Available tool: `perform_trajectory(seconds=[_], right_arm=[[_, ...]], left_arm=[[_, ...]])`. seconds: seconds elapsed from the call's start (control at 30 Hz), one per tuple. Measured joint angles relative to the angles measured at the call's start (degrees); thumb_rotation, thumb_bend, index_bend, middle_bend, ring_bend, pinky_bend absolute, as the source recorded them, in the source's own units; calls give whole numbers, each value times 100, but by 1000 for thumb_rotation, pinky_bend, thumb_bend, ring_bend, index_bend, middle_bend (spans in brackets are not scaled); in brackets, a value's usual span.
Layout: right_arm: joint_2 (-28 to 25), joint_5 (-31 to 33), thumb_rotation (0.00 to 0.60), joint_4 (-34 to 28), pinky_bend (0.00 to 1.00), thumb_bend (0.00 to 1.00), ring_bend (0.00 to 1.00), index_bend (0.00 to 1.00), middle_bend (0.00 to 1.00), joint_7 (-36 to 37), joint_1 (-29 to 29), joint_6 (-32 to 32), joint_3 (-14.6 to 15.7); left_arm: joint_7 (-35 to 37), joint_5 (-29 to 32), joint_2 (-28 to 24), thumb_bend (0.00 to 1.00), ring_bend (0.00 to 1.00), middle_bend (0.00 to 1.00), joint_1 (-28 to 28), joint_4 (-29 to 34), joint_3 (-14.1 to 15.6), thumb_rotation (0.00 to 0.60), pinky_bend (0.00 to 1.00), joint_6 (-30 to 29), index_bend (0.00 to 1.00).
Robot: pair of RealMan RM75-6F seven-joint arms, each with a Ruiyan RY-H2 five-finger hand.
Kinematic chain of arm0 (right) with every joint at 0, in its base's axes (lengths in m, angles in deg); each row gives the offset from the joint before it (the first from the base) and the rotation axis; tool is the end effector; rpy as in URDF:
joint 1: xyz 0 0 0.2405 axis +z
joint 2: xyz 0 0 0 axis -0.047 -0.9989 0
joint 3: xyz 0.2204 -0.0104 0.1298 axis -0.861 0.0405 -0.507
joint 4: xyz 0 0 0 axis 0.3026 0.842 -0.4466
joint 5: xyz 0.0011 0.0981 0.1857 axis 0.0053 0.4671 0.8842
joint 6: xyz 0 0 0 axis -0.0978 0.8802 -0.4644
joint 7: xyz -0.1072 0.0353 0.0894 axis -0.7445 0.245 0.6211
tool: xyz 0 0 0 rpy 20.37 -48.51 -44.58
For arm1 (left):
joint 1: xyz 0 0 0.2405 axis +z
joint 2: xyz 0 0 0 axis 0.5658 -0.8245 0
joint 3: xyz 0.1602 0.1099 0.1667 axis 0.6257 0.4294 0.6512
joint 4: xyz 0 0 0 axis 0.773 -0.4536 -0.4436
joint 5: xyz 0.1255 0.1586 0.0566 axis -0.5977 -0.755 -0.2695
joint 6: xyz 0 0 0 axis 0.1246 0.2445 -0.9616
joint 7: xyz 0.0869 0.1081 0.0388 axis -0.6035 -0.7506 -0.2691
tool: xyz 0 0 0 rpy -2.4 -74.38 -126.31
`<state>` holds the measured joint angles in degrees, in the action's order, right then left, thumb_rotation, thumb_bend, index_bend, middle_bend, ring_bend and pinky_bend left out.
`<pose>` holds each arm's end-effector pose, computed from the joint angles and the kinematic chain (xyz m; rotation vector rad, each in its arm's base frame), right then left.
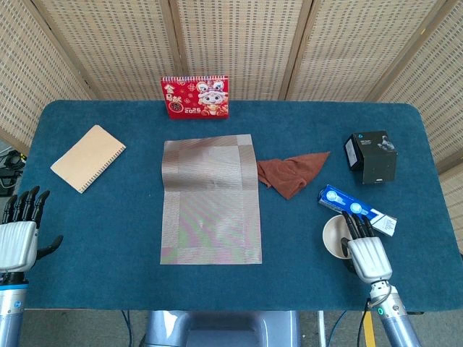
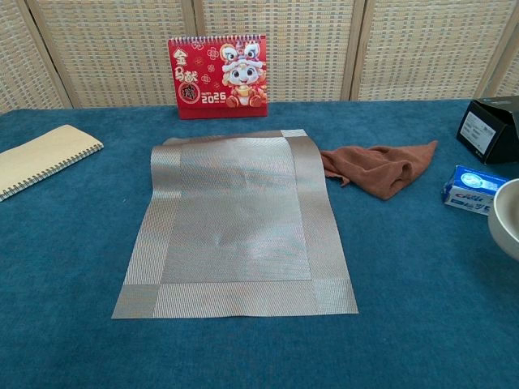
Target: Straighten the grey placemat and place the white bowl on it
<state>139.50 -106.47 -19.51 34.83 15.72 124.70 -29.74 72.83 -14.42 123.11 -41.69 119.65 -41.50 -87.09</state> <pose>-0.2985 -0.2051 0.0511 1.6644 -0.8182 0.7029 -0.3013 0.2023 0.1233 -1.3190 -0.7996 -0.8296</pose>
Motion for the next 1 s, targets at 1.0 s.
perform_trajectory(seconds=[1.0], right_arm=[[-346,498,600,219,0,331,0,505,0,59,-316,-290,-33]], left_arm=[[-83,22,4,193,0,0,14,9,-3,600,0,22,73]])
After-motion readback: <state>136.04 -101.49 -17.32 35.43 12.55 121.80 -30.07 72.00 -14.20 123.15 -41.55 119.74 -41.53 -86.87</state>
